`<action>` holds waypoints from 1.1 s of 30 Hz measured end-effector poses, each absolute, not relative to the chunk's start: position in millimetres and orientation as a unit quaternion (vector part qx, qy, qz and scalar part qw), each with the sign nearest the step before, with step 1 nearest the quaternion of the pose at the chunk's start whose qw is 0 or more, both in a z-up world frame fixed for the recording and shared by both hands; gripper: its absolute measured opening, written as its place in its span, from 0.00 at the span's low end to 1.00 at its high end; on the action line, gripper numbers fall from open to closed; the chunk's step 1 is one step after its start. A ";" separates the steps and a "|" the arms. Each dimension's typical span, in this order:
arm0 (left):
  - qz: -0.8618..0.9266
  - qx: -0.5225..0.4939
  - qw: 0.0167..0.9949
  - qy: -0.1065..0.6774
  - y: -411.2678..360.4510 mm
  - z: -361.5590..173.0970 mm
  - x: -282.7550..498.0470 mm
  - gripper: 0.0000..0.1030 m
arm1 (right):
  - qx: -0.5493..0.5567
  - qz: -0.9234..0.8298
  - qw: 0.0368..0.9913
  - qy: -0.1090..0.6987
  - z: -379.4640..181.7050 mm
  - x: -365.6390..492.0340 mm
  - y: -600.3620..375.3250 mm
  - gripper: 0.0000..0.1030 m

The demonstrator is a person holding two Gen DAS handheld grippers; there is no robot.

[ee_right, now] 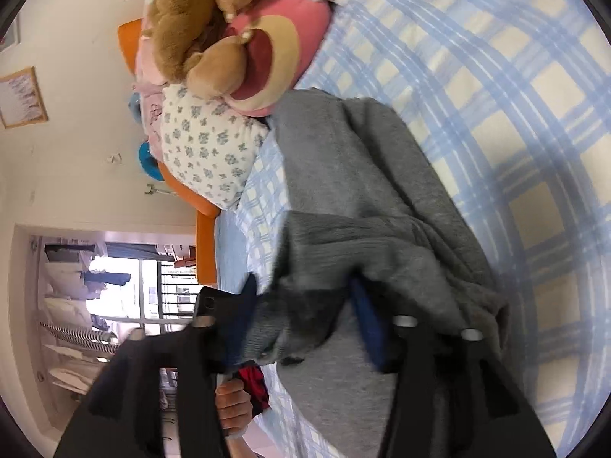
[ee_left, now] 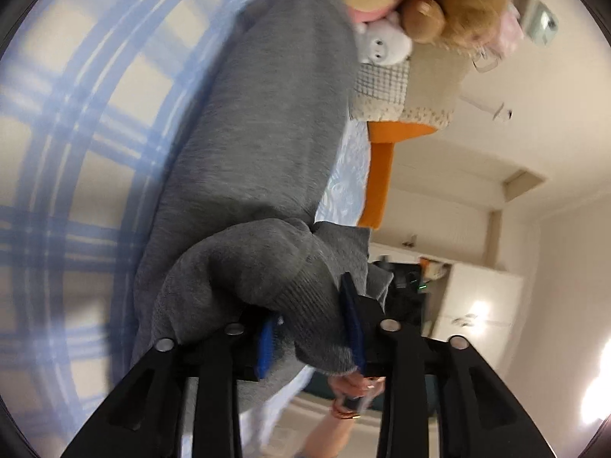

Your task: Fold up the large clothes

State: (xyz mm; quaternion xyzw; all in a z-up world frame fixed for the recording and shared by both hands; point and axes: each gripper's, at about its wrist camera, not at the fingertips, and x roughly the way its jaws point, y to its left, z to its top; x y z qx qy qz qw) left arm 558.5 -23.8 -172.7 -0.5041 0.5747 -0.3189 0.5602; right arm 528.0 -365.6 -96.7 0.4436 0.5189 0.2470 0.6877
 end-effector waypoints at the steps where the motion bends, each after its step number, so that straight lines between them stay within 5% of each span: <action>1: -0.321 -0.488 0.578 0.570 -24.9 -156.8 558.2 0.68 | 0.431 0.244 0.702 0.512 -84.2 526.0 -365.7 0.77; 2: -0.320 -0.465 0.612 0.554 -21.7 -132.9 556.2 0.97 | 0.420 0.238 0.716 0.504 -72.4 524.5 -365.6 0.86; 10: -0.336 -0.401 0.699 0.488 -6.5 -30.2 542.7 0.97 | 0.389 0.243 0.758 0.463 -16.4 508.8 -375.0 0.81; 12: -0.345 -0.384 0.694 0.502 -21.2 -40.3 545.7 0.97 | 0.379 0.260 0.755 0.467 -17.0 509.0 -363.6 0.63; 19: -0.299 -0.361 0.661 0.585 -52.4 -137.3 554.3 0.97 | 0.316 0.198 0.766 0.524 -63.1 516.3 -344.7 0.52; 21: -0.295 -0.370 0.658 0.586 -50.8 -157.7 553.1 0.95 | 0.320 0.178 0.753 0.547 -90.2 515.1 -350.8 0.42; 23: -0.302 -0.371 0.664 0.574 -48.7 -166.1 548.6 0.94 | 0.322 0.164 0.749 0.556 -114.7 510.7 -357.7 0.20; 25: -0.307 -0.360 0.672 0.570 -49.2 -163.1 546.9 0.93 | 0.330 0.175 0.752 0.543 -123.7 506.5 -363.3 0.20; 28: -0.318 -0.356 0.670 0.568 -45.6 -141.4 543.7 0.93 | 0.335 0.195 0.751 0.535 -115.7 502.3 -367.1 0.35; 30: -0.342 -0.337 0.680 0.555 -39.7 -119.3 534.4 0.93 | 0.328 0.230 0.749 0.528 -94.1 492.7 -372.3 0.89; 33: -0.339 -0.267 0.715 0.550 -30.8 -93.1 513.9 0.96 | 0.258 0.219 0.791 0.510 -57.5 466.6 -386.6 0.93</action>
